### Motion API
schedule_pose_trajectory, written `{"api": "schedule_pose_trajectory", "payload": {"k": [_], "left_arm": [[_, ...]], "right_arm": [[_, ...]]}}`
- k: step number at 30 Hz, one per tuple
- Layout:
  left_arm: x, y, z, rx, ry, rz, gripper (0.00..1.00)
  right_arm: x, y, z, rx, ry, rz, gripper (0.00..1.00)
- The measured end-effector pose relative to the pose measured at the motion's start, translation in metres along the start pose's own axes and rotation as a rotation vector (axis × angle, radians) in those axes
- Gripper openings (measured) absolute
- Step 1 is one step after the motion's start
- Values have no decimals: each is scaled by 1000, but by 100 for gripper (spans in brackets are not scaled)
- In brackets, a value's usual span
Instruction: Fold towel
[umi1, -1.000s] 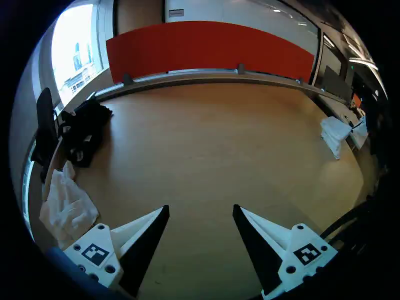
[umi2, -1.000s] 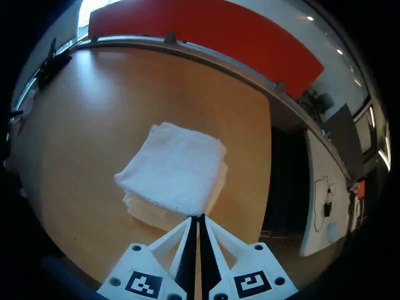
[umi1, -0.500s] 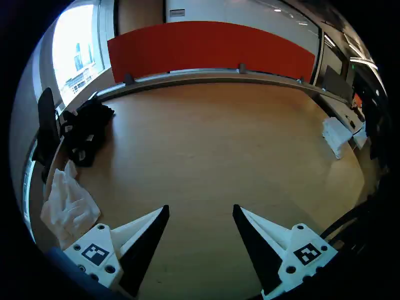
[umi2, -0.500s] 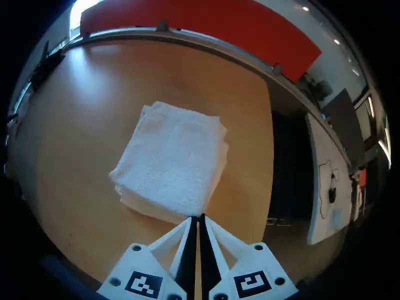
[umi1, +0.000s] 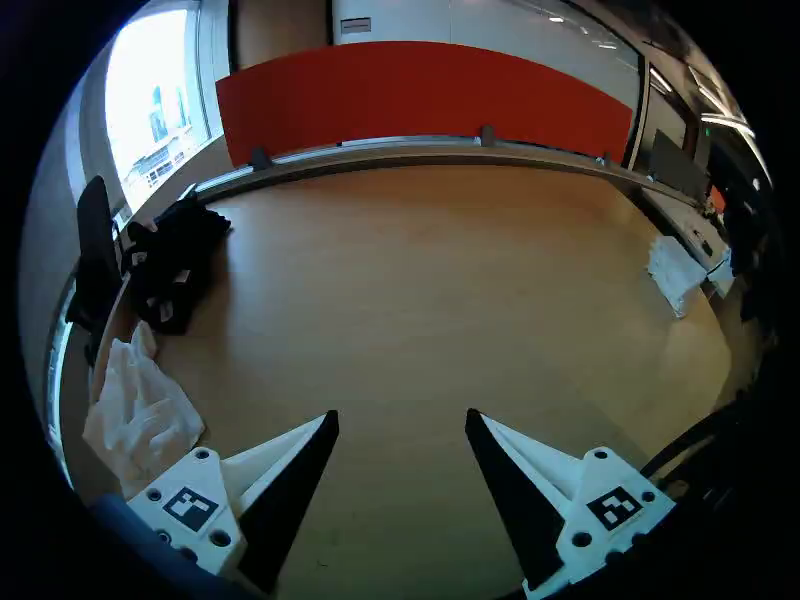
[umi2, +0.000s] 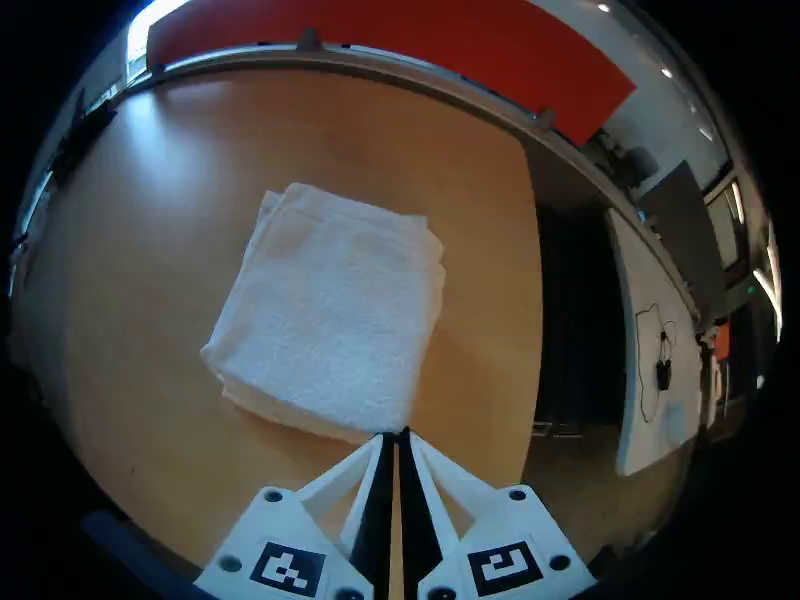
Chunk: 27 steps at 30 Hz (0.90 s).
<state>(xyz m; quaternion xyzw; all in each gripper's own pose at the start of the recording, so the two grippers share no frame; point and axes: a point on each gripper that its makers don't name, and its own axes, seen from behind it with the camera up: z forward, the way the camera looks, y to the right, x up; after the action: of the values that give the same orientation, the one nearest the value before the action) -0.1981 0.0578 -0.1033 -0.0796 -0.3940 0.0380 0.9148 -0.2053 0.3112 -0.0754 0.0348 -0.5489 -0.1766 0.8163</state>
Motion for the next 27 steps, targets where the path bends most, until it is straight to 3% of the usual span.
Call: {"api": "schedule_pose_trajectory", "payload": {"k": [17,19,25,27], "left_arm": [[1,2,0,-2,0,3,94],[1,2,0,-2,1,4,94],[2,2,1,-5,3,2,94],[2,3,1,-7,4,2,94]], "right_arm": [[1,0,3,-16,-1,7,6],[-1,1,3,-25,-4,5,13],[-4,5,3,-53,-12,-5,60],[-4,6,3,-62,-11,-6,70]]}}
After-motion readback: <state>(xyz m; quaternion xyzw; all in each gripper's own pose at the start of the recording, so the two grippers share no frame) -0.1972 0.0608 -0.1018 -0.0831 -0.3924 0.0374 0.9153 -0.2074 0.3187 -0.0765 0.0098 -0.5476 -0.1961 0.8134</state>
